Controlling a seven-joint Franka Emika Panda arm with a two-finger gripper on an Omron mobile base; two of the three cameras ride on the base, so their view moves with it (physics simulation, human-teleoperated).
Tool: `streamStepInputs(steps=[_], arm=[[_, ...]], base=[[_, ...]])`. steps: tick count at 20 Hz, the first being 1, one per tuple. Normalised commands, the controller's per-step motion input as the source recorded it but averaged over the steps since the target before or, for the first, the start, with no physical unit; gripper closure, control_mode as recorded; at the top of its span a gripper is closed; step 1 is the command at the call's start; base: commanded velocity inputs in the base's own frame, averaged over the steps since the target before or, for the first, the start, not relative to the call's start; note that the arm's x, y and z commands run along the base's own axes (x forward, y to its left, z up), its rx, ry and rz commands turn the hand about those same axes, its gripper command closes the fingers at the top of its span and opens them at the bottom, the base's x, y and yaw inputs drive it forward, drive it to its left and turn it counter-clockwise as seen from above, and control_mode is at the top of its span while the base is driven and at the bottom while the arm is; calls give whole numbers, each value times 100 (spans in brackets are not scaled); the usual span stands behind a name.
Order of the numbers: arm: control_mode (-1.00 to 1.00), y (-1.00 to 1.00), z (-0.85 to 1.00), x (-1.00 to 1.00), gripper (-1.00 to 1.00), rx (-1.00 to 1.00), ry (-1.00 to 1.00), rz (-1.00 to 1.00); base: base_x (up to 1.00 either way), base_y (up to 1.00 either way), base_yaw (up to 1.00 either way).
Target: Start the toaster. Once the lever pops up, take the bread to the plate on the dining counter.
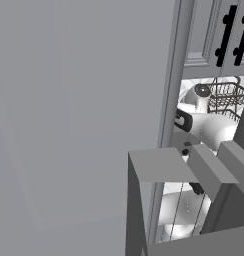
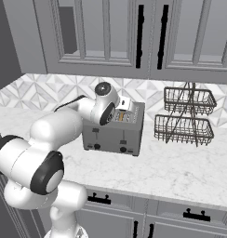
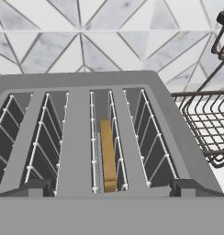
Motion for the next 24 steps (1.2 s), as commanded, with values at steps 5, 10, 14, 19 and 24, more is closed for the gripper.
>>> streamStepInputs(steps=[5,10,14,19,24], arm=[[-100,0,0,0,-100,0,0,0],[-100,0,0,0,-100,0,0,0],[-100,0,0,0,-100,0,0,0],[-100,0,0,0,-100,0,0,0],[-100,0,0,0,-100,0,0,0]], base=[[0,0,0],[0,0,0],[0,0,0],[0,0,0],[0,0,0]])
